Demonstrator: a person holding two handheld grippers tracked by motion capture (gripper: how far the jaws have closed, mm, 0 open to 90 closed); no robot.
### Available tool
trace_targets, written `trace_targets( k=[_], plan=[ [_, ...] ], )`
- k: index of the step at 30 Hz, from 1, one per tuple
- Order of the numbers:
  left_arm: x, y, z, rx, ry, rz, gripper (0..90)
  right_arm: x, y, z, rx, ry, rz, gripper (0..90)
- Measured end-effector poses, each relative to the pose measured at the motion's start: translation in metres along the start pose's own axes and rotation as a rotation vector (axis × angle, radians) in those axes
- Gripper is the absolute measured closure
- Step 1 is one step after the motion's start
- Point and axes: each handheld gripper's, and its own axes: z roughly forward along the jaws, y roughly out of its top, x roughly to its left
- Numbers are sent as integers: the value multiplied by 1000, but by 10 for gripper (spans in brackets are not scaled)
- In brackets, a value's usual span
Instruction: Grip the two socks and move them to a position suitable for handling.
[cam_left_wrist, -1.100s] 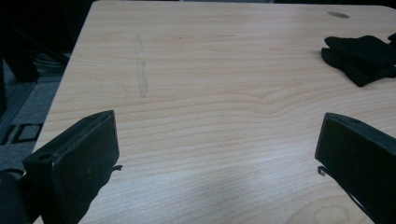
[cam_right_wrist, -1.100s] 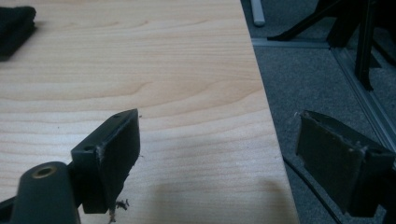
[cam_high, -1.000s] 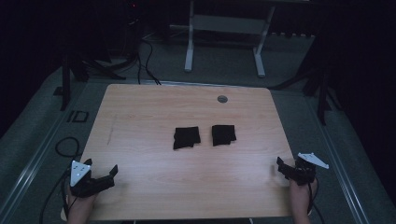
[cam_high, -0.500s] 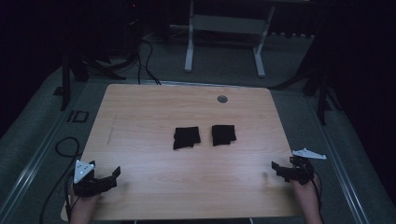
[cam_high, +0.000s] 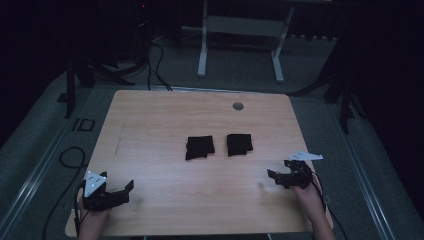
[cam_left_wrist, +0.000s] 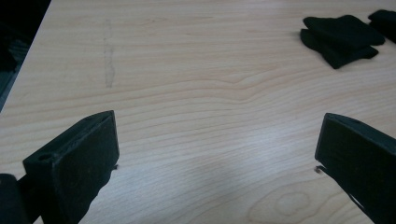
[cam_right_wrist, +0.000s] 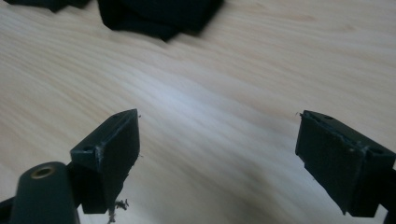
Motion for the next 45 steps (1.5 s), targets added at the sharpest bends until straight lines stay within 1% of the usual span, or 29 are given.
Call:
trace_targets(
  k=[3, 6, 7, 8, 10, 12, 16, 18, 21, 23, 30, 31, 32, 33, 34, 36, 37, 38, 40, 41, 43, 45],
  plan=[
    [-1, 1, -1, -20, -13, -1, 0, 9, 9, 12, -3, 23, -23, 135],
    [-1, 1, -1, -34, -8, 3, 0, 17, 18, 25, 15, 46, -39, 136],
    [0, 1, -1, -32, -9, -2, 0, 19, 21, 29, 23, 45, -45, 137],
    [0, 1, -1, -29, -5, -5, 0, 21, 24, 33, 27, 45, -40, 138],
    [0, 1, -1, -29, -11, -7, 0, 24, 30, 40, 30, 62, -42, 138],
    [0, 0, 0, -25, -14, -7, 0, 28, 39, 47, 22, 69, -51, 140],
    [-1, 1, 1, -21, -19, 2, 0, 36, 54, 58, 19, 70, -83, 141],
    [-1, 1, 1, -23, -20, 0, 0, 39, 62, 63, 18, 66, -98, 141],
    [0, 0, 1, -20, -24, -2, 0, 45, 71, 74, 33, 54, -125, 141],
    [-1, 0, 2, -20, -25, -1, 0, 46, 76, 79, 42, 56, -134, 141],
    [-2, 0, 2, -19, -32, 6, 0, 46, 101, 94, 29, 47, -142, 144],
    [-2, 0, 2, -19, -32, 6, 0, 46, 101, 94, 29, 47, -142, 144],
    [-1, 0, 2, -15, -35, 5, 0, 47, 105, 97, 29, 53, -140, 145],
    [-1, 0, 1, -15, -34, 4, 0, 48, 110, 103, 37, 47, -148, 149],
    [-1, 0, 1, -15, -36, 4, 0, 47, 111, 105, 39, 52, -146, 149],
    [-1, 0, 1, -15, -38, 4, 0, 46, 113, 112, 50, 45, -145, 149],
    [-1, 0, 1, -14, -41, 4, 0, 46, 113, 115, 58, 53, -136, 149],
    [-1, 0, 1, -13, -42, 4, 0, 46, 112, 117, 61, 52, -139, 151],
    [-1, 0, 1, -14, -44, 4, 0, 46, 111, 122, 70, 37, -141, 178],
    [-1, 0, 1, -14, -46, 3, 0, 45, 110, 124, 60, 23, -140, 201],
    [-1, 0, 2, -13, -47, 4, 0, 44, 109, 127, 49, 20, -116, 212],
    [-1, 0, 2, -10, -51, 4, 0, 44, 107, 133, 80, 27, -117, 220]
  ],
)
